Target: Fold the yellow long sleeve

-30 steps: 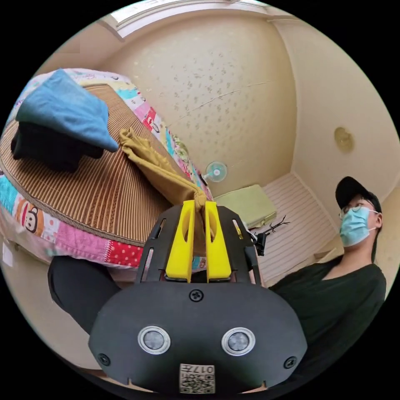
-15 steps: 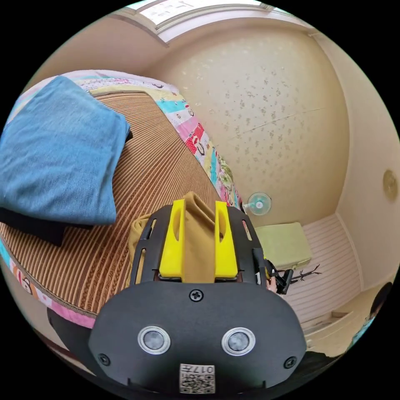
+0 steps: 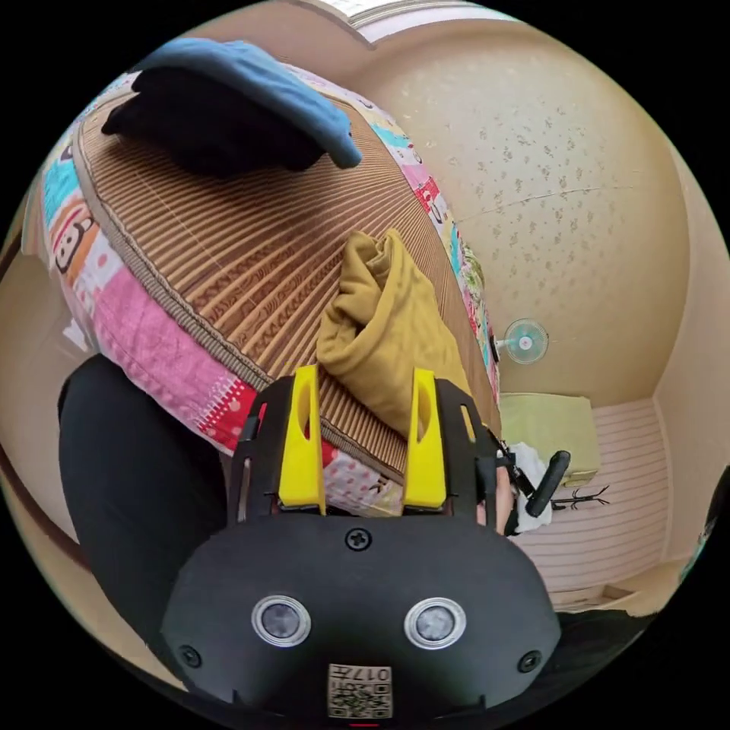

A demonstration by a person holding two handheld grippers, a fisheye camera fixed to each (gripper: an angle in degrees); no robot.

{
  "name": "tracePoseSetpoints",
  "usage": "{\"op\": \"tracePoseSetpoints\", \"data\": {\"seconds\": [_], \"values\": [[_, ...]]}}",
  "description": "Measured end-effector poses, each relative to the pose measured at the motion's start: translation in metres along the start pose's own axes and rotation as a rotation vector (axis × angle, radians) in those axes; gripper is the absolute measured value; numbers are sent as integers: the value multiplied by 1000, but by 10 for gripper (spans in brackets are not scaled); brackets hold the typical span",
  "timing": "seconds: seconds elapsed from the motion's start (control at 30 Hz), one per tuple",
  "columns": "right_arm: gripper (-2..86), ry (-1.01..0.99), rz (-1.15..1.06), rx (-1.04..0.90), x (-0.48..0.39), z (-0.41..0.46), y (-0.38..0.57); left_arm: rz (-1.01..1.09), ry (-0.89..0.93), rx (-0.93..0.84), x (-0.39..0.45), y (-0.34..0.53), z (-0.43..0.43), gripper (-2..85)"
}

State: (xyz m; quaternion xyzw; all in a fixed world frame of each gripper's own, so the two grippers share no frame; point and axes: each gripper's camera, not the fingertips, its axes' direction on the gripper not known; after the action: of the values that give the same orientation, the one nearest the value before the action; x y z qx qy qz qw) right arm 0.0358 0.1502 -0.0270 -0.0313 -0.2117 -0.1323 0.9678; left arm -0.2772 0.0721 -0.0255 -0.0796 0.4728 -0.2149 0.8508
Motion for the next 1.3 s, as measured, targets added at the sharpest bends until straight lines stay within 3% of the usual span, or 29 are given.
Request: {"op": "tracePoseSetpoints", "data": {"seconds": [0.07, 0.1, 0.17, 0.23, 0.33, 0.47, 0.67, 0.73, 0.8, 0.87, 0.93, 1.0, 1.07, 1.17, 1.3], "values": [[6, -223, -129, 168, -20, -9, 0, -40, 48, 70, -6, -2, 5, 114], [6, -235, -149, 166, -23, -4, 0, -45, 68, 98, -6, -2, 4, 97], [5, -107, -163, -164, -30, 61, -6, 6, 170, 178, 16, -7, 0, 60], [6, -138, -161, -144, -18, 52, -15, 199, 148, 153, 69, -15, 12, 53], [6, -230, -110, -213, 21, 20, -37, 523, 135, 11, 164, -8, 56, 52], [9, -361, 134, 64, 115, -75, 0, 818, 219, -214, 244, 51, 134, 52], [22, -397, 462, -20, 230, -117, 83, 1001, 283, -546, 259, 158, 221, 80], [36, -453, 505, -47, 253, -123, 101, 979, 329, -536, 247, 163, 213, 93], [62, -516, 534, -59, 271, -130, 113, 880, 254, -394, 222, 151, 189, 112], [96, -627, 556, -45, 289, -140, 121, 657, 80, -163, 172, 124, 152, 135], [114, -698, 567, -30, 299, -144, 121, 466, -5, -122, 129, 102, 142, 156], [131, -770, 591, -22, 309, -144, 119, 347, 0, -226, 95, 86, 155, 174], [155, -893, 648, -1, 323, -139, 117, 271, 103, -463, 68, 83, 193, 170], [187, -1036, 733, 47, 338, -134, 118, 214, 224, -613, 56, 102, 217, 91], [226, -1201, 831, 107, 351, -133, 126, 418, 364, -678, 97, 131, 187, 65]]}}
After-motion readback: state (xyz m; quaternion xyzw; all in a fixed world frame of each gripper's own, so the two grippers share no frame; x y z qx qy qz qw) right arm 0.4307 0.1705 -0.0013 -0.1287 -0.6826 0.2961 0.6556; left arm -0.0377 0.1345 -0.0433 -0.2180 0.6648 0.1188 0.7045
